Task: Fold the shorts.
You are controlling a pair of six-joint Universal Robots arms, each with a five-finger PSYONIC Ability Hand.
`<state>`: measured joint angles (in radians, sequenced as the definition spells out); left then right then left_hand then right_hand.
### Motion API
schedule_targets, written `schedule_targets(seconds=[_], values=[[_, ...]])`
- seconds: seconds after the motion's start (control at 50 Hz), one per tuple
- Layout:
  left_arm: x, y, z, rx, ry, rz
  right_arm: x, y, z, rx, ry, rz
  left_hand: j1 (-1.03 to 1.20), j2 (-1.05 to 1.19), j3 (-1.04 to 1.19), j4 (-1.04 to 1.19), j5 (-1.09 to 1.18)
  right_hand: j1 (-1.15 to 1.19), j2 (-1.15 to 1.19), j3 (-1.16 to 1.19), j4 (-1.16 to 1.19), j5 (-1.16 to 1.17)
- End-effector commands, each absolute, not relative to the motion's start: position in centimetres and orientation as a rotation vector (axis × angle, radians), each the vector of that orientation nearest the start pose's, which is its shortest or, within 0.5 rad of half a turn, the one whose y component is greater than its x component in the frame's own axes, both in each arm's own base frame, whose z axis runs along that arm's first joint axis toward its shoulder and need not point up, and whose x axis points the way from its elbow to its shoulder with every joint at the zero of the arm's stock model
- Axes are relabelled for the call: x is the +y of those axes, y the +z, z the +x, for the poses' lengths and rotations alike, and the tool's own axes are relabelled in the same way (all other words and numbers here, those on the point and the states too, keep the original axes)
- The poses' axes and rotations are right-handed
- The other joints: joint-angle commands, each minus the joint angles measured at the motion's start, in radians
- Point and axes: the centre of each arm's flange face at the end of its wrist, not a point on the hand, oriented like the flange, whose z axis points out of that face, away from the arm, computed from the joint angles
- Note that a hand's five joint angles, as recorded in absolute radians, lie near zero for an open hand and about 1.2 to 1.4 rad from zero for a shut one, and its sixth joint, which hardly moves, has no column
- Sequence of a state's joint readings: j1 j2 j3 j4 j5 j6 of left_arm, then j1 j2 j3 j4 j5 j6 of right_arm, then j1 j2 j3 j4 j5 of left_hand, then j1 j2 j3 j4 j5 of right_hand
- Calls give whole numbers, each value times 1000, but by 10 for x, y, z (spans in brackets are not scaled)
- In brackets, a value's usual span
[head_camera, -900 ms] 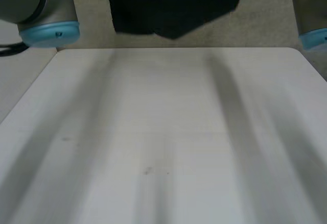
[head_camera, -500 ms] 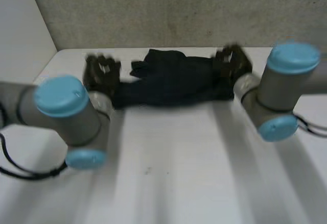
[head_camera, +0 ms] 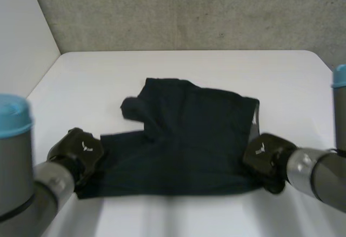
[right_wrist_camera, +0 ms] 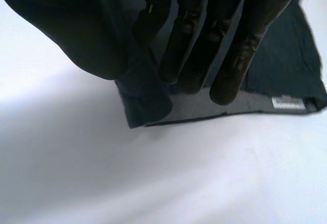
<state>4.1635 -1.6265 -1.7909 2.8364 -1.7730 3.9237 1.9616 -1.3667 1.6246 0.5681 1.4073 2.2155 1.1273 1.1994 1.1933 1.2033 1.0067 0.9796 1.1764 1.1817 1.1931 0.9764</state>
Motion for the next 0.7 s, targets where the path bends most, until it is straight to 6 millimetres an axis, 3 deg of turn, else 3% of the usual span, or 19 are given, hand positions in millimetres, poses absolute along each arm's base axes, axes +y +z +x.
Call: schedule_targets(seconds=[0.02,0.12,0.2,0.22,0.3,0.34,0.44,0.54,0.7], values=[[-138,219,-226,2009,-1375,1581,-176,218,229,2223,-1226,-1885,269,197,203,193,215,417,220,215,203,245],[-173,218,-247,1944,-1508,1514,-201,226,232,2252,-1421,-1720,269,197,203,193,215,417,220,215,203,245],[-212,228,-270,1803,-1732,1390,-237,219,240,2288,-1575,-1575,269,197,203,193,215,417,220,215,203,245],[-231,230,-281,1736,-1829,1331,-244,217,241,2298,-1601,-1556,269,197,203,193,215,417,220,215,203,245],[-276,233,-309,1548,-2046,1187,-273,212,243,2355,-1773,-1489,269,197,203,193,215,417,220,215,203,245],[-292,233,-318,1478,-2098,1143,-285,214,246,2347,-1875,-1457,269,197,203,193,215,417,220,215,203,245],[-332,211,-345,1355,-2094,1144,-326,202,259,2242,-2110,-1392,269,197,203,193,215,417,220,215,203,245],[-370,173,-366,1321,-2087,1146,-357,182,271,2189,-2202,-1366,269,197,203,193,215,417,220,215,203,245],[-391,130,-380,1354,-2222,1182,-399,143,285,2177,-2255,-1336,269,197,203,193,215,417,220,215,203,245]])
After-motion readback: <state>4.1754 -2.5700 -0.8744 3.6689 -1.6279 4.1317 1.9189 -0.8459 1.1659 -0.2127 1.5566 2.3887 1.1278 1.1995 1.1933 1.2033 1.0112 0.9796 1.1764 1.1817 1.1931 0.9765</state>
